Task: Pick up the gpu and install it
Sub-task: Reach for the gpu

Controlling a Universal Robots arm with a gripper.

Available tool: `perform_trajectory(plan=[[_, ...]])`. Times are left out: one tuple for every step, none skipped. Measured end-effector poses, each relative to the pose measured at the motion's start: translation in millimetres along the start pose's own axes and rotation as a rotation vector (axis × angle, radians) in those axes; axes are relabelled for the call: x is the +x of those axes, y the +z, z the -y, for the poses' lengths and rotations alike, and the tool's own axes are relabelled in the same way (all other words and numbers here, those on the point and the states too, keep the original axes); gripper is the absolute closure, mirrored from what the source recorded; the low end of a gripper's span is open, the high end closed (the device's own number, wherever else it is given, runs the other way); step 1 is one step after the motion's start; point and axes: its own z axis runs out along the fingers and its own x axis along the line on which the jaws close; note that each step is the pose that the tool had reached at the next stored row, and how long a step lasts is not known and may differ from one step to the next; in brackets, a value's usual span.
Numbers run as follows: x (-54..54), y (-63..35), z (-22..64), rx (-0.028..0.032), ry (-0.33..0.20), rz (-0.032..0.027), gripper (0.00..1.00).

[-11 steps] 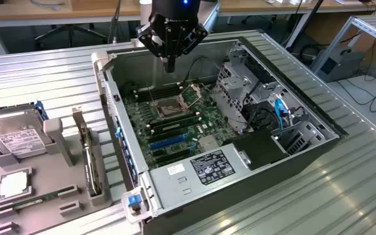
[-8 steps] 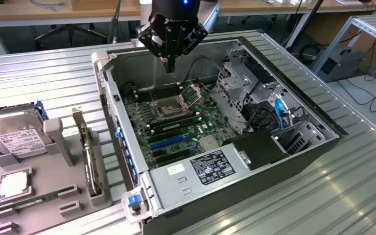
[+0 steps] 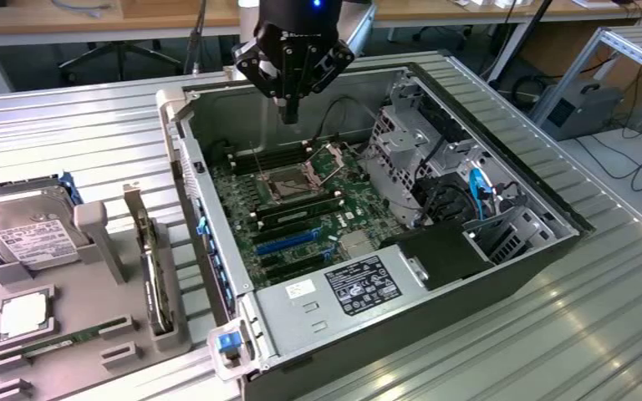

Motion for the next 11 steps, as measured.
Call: perform_trajectory(plan=[[0.5,0.0,0.0,0.0000,0.000,0.0001,0.89],[0.9,0.0,0.0,0.0000,0.000,0.0000,0.89],[2.3,0.0,0.2,-0.0001,0.000,0.0001,0.89],[3.7,-0.1,0.3,0.0000,0.000,0.0000,0.89],[6.0,-0.2,0.5,0.0000,0.000,0.0000,0.89],[10.2,-0.3,0.8,0.0000,0.000,0.0000,0.89],[13.1,-0.3,1.0,0.0000,0.000,0.0000,0.89],[15.8,-0.4,1.2,0.0000,0.000,0.0000,0.89],[19.5,-0.6,1.5,0.0000,0.000,0.0000,0.89],[23.5,-0.7,1.8,0.0000,0.000,0.0000,0.89],[27.6,-0.8,2.1,0.0000,0.000,0.0000,0.89]])
